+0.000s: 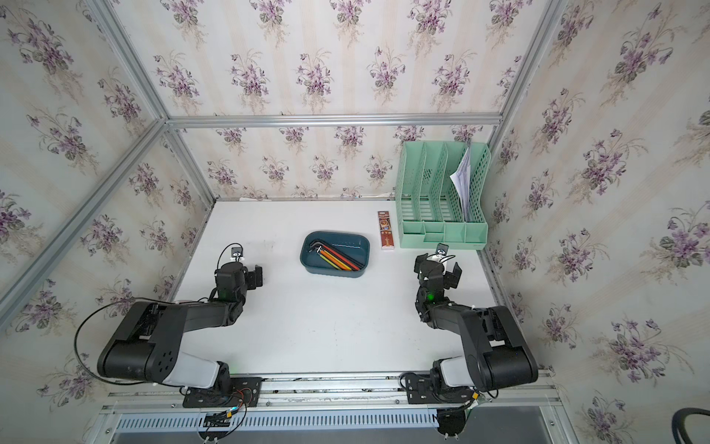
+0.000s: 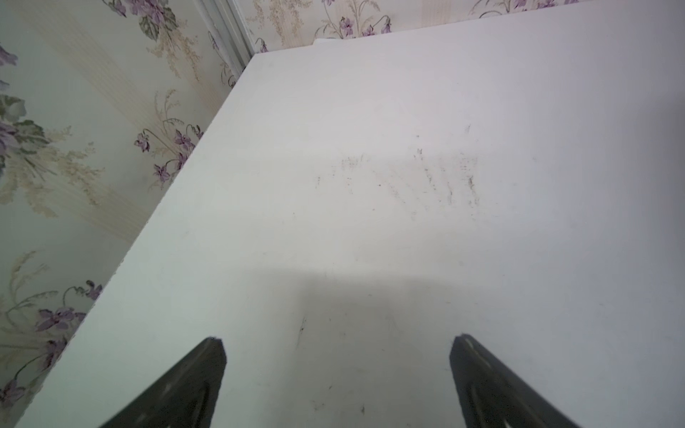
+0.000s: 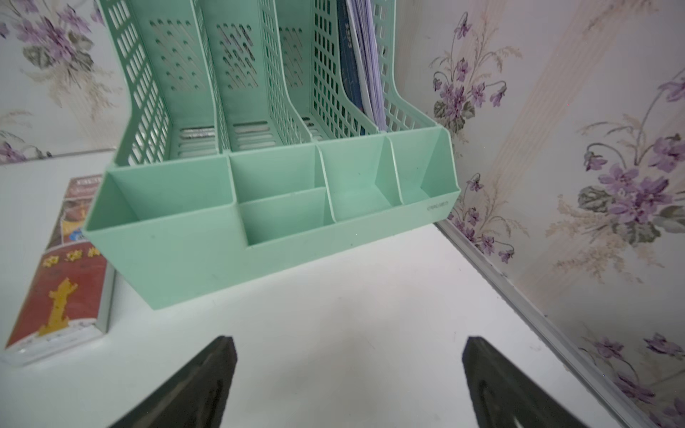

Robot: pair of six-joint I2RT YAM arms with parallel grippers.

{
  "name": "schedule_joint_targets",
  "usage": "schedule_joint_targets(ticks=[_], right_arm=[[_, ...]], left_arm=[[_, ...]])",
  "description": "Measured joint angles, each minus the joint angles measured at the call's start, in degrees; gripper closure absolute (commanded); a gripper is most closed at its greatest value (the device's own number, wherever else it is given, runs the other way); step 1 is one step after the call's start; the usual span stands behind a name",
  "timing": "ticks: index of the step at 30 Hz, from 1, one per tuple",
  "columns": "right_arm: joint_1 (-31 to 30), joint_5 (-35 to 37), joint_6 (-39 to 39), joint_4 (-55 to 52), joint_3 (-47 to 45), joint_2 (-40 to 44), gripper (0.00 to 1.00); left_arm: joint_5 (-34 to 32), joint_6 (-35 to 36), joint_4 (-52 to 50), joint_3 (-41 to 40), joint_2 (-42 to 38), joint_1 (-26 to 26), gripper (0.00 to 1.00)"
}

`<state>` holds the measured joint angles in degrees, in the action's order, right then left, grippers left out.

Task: Put the hex key on the desktop into the storage box
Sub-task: Reset both arms

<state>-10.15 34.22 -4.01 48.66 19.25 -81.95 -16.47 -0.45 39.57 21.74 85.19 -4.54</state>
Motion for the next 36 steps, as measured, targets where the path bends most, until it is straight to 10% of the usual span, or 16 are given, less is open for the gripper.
schedule_joint_targets(ticks=[21, 36], right_arm=[[7.96, -24.7, 2.47, 15.74, -4.96, -4.96, 0.0], [7.96, -28.74, 2.51, 23.43, -6.84, -6.05, 0.0]], left_arm=[[1.88, 0.39, 2.19, 2.38, 0.63, 0.96, 0.01], [1.88, 0.26, 2.19, 2.38, 0.63, 1.03, 0.01]])
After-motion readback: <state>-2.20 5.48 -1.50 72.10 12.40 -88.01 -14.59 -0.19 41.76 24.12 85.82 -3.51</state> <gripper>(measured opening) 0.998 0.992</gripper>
